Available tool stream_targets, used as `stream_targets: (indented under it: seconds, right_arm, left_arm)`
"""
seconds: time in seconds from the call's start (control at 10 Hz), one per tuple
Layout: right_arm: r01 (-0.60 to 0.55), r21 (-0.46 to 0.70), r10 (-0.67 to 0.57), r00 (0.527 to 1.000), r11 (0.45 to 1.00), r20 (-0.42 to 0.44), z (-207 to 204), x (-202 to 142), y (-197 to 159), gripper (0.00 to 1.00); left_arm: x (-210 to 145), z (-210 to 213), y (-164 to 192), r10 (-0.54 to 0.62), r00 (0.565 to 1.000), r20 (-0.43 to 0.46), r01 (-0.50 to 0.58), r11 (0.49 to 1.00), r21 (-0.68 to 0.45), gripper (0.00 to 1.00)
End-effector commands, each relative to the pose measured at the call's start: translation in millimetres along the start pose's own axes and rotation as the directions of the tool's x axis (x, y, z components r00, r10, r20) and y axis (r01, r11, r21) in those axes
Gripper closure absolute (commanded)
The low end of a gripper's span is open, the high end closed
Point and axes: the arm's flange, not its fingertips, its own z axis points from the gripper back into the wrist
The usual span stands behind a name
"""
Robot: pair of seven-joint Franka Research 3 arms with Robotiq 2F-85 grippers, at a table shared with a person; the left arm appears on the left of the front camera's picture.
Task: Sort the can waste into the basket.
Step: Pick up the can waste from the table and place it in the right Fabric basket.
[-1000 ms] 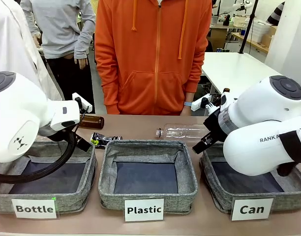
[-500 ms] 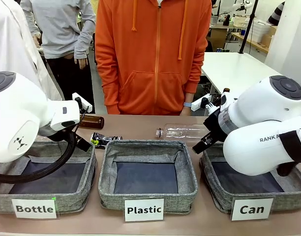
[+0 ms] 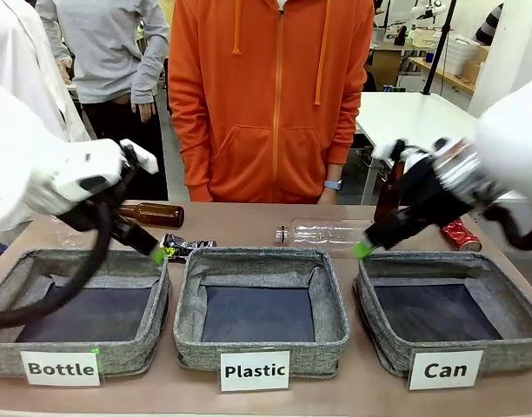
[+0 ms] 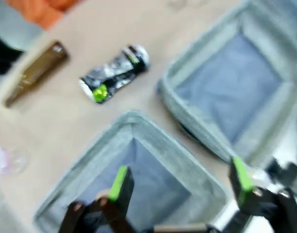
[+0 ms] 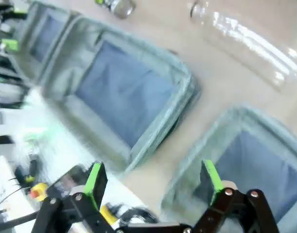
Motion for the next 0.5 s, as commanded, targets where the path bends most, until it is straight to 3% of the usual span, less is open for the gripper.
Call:
stream_targets:
  seconds: [0.0, 0.2, 0.4]
  right_arm:
    - [0.159, 0.103, -0.159, 0.987, 0.982, -0.005, 62, -23, -18, 0.0]
    - [0.23, 0.26, -0.262, 0.961, 0.938, 0.095, 113, -67, -56, 0.0]
    - [0.341, 0.424, -0.458, 0.864, 0.839, 0.211, 149, -122, -115, 0.0]
  left_arm:
    - [-49, 75, 38, -0.009, 0.998, 0.057, 0.018, 0.988, -0.156, 0.0]
    - [-93, 134, 81, 0.088, 0.979, 0.184, -0.041, 0.969, -0.245, 0.0]
    - [-153, 180, 144, 0.31, 0.896, 0.318, -0.215, 0.929, -0.301, 0.0]
